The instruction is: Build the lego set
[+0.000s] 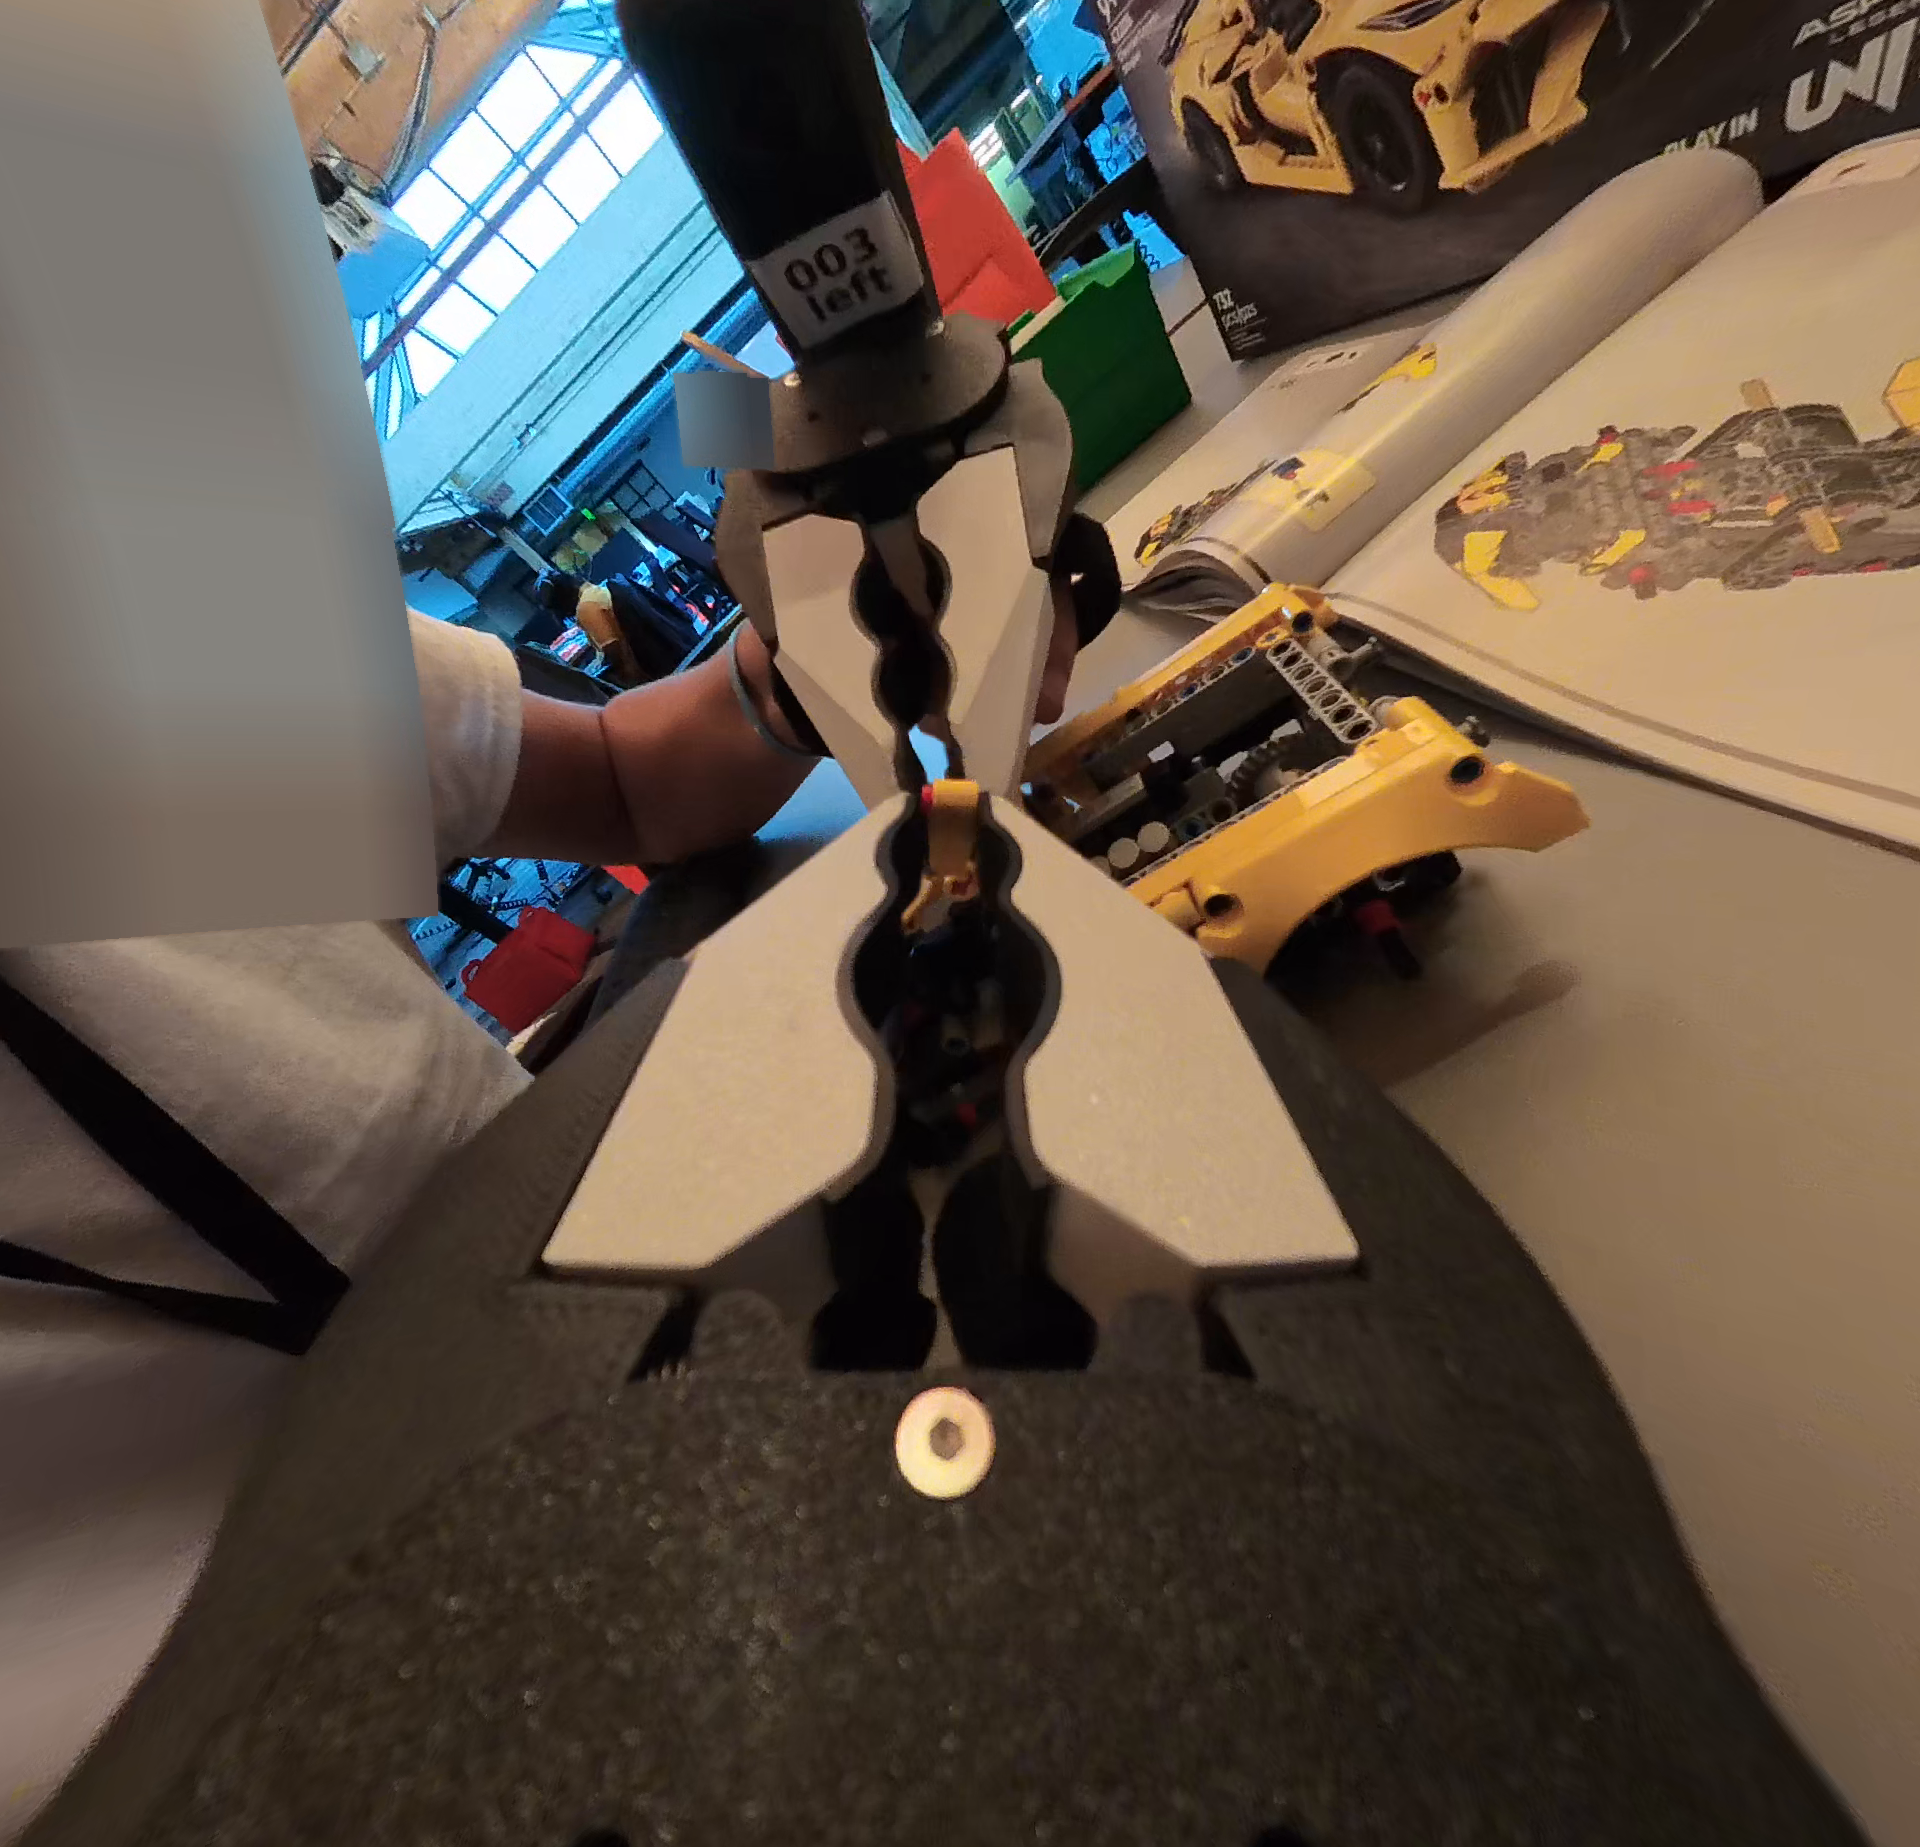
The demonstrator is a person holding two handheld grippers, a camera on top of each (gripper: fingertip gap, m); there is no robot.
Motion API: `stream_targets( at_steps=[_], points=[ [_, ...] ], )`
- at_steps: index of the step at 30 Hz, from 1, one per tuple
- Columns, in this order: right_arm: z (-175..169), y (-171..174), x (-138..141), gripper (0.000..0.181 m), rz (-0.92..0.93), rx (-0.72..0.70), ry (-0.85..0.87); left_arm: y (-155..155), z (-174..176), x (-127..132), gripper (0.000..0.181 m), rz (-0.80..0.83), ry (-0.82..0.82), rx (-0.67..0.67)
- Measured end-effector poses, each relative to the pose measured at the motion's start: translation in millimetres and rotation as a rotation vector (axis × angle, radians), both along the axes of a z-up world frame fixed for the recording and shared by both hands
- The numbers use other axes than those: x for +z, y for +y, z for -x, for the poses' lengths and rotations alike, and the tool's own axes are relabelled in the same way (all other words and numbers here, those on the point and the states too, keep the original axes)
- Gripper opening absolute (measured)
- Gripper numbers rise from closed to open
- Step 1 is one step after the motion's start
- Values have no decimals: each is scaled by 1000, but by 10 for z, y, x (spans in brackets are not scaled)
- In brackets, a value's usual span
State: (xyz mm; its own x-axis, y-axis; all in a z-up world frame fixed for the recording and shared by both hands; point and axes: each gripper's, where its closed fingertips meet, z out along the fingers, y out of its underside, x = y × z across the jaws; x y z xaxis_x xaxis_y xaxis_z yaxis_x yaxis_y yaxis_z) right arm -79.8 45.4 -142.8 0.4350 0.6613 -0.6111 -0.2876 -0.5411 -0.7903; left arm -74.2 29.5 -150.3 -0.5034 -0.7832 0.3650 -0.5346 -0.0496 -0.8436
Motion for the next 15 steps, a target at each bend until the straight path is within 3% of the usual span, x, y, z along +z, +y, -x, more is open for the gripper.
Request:
stream_targets(
  at_steps=[6, 8, 12, 15],
  points=[
    [-15, -5, -28, 8, 1, 0, -38, 28, 40, 13, 9, 2, 11, 17],
    [-71, 5, -110, 8, 35, -1, -74, 79, 157, 70, 35, 45, 12, 35],
    [-32, -54, -281, 8, 3, 66, -275, 172, 481, -15, 58, -19, -21, 99],
    [84, -79, -294, 8, -33, 115, -313, 215, 634, -157, 68, -114, -36, 147]
  ],
)
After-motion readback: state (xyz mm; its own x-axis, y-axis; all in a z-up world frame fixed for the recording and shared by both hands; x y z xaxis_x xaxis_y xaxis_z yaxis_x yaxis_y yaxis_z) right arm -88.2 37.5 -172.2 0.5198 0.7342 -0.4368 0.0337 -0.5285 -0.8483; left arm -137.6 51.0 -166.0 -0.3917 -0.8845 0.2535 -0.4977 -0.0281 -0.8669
